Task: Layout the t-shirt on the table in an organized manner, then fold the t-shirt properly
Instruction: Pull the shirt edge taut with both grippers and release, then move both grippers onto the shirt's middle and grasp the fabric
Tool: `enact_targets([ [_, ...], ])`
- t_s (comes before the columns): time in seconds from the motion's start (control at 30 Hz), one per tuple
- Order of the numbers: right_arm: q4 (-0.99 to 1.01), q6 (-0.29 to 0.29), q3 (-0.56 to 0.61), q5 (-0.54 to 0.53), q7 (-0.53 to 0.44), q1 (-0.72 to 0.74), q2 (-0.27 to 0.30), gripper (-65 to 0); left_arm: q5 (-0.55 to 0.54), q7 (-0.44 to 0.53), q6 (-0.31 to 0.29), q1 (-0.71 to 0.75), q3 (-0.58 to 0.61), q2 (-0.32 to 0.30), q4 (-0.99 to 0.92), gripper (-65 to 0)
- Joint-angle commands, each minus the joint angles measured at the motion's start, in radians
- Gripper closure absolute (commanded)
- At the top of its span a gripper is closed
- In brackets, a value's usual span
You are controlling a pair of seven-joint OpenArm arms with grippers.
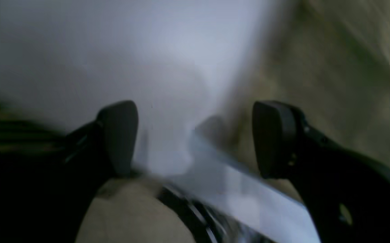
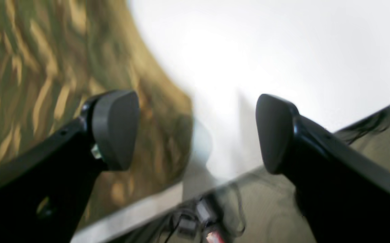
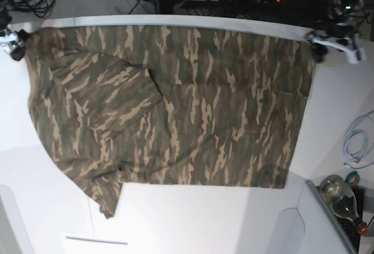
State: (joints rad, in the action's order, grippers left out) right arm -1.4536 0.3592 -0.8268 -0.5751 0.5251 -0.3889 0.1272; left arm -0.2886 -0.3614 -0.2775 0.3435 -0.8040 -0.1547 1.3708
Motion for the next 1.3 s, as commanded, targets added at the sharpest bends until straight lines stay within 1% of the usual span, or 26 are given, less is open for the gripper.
enact_targets([
  [0.0, -0.008, 0.007, -0.006, -0.015, -0.023, 0.032, 0.055, -51.2, -0.007, 0.022, -0.007, -0.034, -0.035, -0.019, 0.034, -50.4],
  [0.07, 0.057, 0.007, 0.024, -0.015, -0.018, 0.1, 0.124, -51.2, -0.008, -0.011, -0.007, -0.065, -0.07, -0.05, 0.071, -50.4],
  [0.1, 0.096, 0.007, 0.048, -0.015, -0.016, 0.15, 0.159, -51.2, -0.014, -0.044, -0.007, -0.077, -0.07, -0.065, 0.098, -50.2],
  [0.17, 0.195, 0.016, 0.099, -0.015, -0.016, 0.239, 0.233, -51.0, -0.016, -0.135, -0.009, -0.108, -0.068, -0.075, 0.154, -50.0],
  [0.2, 0.231, 0.016, 0.133, -0.015, -0.021, 0.282, 0.256, -51.0, -0.016, -0.176, -0.009, -0.128, -0.061, -0.072, 0.175, -48.5],
  [0.23, 0.276, 0.016, 0.169, -0.015, -0.023, 0.328, 0.276, -51.0, -0.016, -0.216, -0.009, -0.145, -0.041, -0.069, 0.189, -45.3],
  [0.27, 0.32, 0.016, 0.206, -0.013, -0.024, 0.385, 0.295, -51.0, -0.016, -0.248, -0.009, -0.16, -0.005, -0.069, 0.192, -39.8],
  [0.3, 0.39, 0.016, 0.246, -0.013, -0.024, 0.457, 0.317, -51.0, -0.014, -0.278, -0.009, -0.179, 0.045, -0.07, 0.178, -30.8],
  [0.33, 0.457, 0.016, 0.278, -0.013, -0.032, 0.514, 0.331, -51.0, -0.011, -0.285, -0.009, -0.192, 0.091, -0.07, 0.167, -20.9],
  [0.37, 0.534, 0.016, 0.318, -0.013, -0.055, 0.574, 0.345, -50.9, -0.007, -0.284, -0.009, -0.2, 0.148, -0.069, 0.155, -8.6],
  [0.4, 0.6, 0.016, 0.352, -0.013, -0.081, 0.623, 0.354, -50.9, -0.007, -0.284, -0.009, -0.211, 0.189, -0.069, 0.141, 0.0],
  [0.5, 0.784, 0.008, 0.479, -0.013, -0.188, 0.746, 0.363, -50.9, -0.007, -0.284, -0.009, -0.218, 0.292, -0.067, 0.109, 0.0],
  [0.6, 0.933, 0.007, 0.622, -0.013, -0.276, 0.844, 0.363, -50.9, -0.007, -0.284, -0.009, -0.223, 0.36, -0.067, 0.097, 0.0],
  [0.7, 1.074, 0.004, 0.716, -0.013, -0.352, 0.922, 0.354, -50.9, -0.007, -0.284, -0.009, -0.226, 0.423, -0.073, 0.097, 0.0],
  [0.77, 1.152, -0.032, 0.756, -0.013, -0.405, 0.951, 0.335, -50.9, -0.007, -0.284, -0.009, -0.228, 0.473, -0.076, 0.092, 0.0],
  [0.83, 1.184, -0.068, 0.791, -0.013, -0.46, 0.956, 0.319, -50.9, -0.007, -0.284, -0.009, -0.231, 0.506, -0.076, 0.068, 0.0],
  [0.97, 1.186, -0.079, 0.858, -0.015, -0.475, 0.942, 0.297, -50.9, -0.007, -0.284, -0.009, -0.272, 0.521, -0.069, -0.015, 0.0],
  [1.07, 1.186, -0.079, 0.892, -0.015, -0.475, 0.939, 0.266, -50.9, -0.011, -0.282, -0.009, -0.292, 0.521, -0.069, -0.081, 0.0],
  [1.17, 1.183, -0.079, 0.921, -0.015, -0.475, 0.939, 0.259, -50.9, -0.007, -0.282, -0.009, -0.294, 0.521, -0.07, -0.086, 0.0],
  [1.27, 1.181, -0.079, 0.921, -0.015, -0.475, 0.939, 0.257, -50.0, -0.007, -0.282, -0.009, -0.298, 0.519, -0.075, -0.083, 0.0],
])
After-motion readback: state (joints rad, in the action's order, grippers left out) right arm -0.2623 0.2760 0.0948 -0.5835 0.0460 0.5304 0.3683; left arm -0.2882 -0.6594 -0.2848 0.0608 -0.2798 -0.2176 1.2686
